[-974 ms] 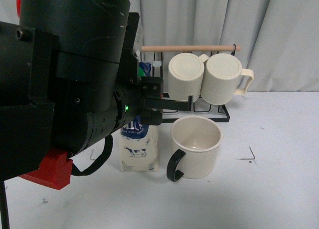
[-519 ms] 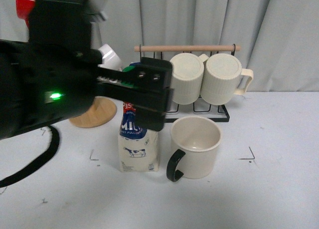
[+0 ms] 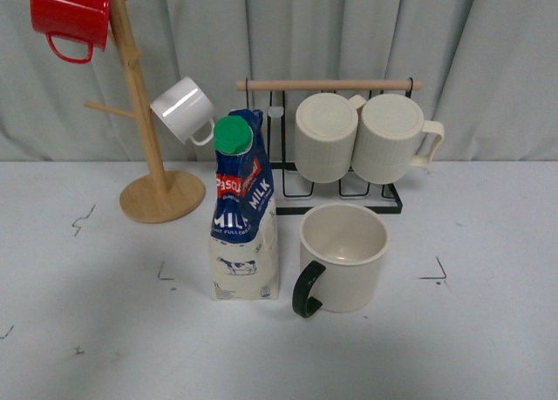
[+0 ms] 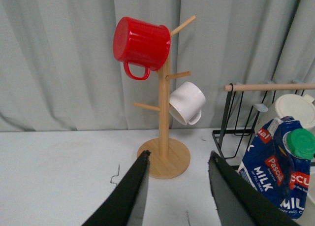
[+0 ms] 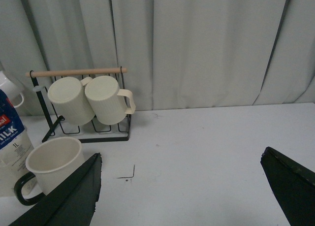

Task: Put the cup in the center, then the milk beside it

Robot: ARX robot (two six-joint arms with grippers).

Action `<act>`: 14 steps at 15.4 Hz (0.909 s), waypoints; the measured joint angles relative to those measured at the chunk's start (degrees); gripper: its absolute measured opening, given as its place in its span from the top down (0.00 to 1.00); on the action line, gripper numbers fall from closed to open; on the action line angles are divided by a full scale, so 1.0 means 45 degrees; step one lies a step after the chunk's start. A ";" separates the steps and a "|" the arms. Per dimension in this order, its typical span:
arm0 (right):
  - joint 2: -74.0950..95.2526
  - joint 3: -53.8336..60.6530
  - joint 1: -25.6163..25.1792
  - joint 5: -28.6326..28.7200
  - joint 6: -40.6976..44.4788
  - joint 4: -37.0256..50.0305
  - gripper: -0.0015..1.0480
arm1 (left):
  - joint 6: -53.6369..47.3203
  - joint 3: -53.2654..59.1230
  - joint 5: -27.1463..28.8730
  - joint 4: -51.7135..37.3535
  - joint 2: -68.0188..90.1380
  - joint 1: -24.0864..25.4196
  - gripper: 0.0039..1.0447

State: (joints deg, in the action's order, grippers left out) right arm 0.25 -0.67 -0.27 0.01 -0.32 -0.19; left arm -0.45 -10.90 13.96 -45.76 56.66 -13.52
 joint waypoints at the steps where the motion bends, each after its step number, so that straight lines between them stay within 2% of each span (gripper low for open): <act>1: 0.0000 0.0000 0.0000 0.0000 0.0000 -0.0005 0.06 | 0.0010 0.0325 -0.0374 0.0262 -0.0646 0.0325 0.74; 3: 0.0000 0.0000 0.0000 0.0000 0.0000 -0.0005 0.06 | 0.0058 0.1069 -0.1030 0.1010 -0.1812 0.0937 0.99; 5: 0.0000 0.0000 0.0000 0.0000 0.0000 -0.0005 0.06 | 0.0058 0.1457 -0.1477 0.1749 -0.3113 0.1462 0.99; 9: 0.0000 0.0000 0.0000 0.0000 0.0000 -0.0005 0.06 | 0.0058 0.1671 -0.1758 0.2293 -0.3818 0.1681 0.99; 11: 0.0000 0.0000 0.0000 0.0000 0.0000 0.0000 0.06 | 0.0058 0.1753 -0.1836 0.2370 -0.4017 0.1753 0.99; 12: 0.0000 0.0000 0.0000 0.0000 0.0000 -0.0005 0.06 | 0.0058 0.2001 -0.2093 0.1734 -0.3973 0.1899 0.99; 13: 0.0000 0.0000 0.0000 0.0000 0.0000 -0.0005 0.06 | 0.0092 0.2288 -0.2861 0.2662 -0.4605 0.3094 0.99; 14: 0.0000 0.0000 0.0000 0.0000 0.0000 0.0000 0.06 | 0.0092 0.2283 -0.3079 0.4070 -0.6450 0.2977 0.99</act>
State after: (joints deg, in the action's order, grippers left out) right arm 0.25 -0.67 -0.27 0.01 -0.32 -0.19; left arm -0.03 -0.62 0.10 -27.44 27.64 -0.12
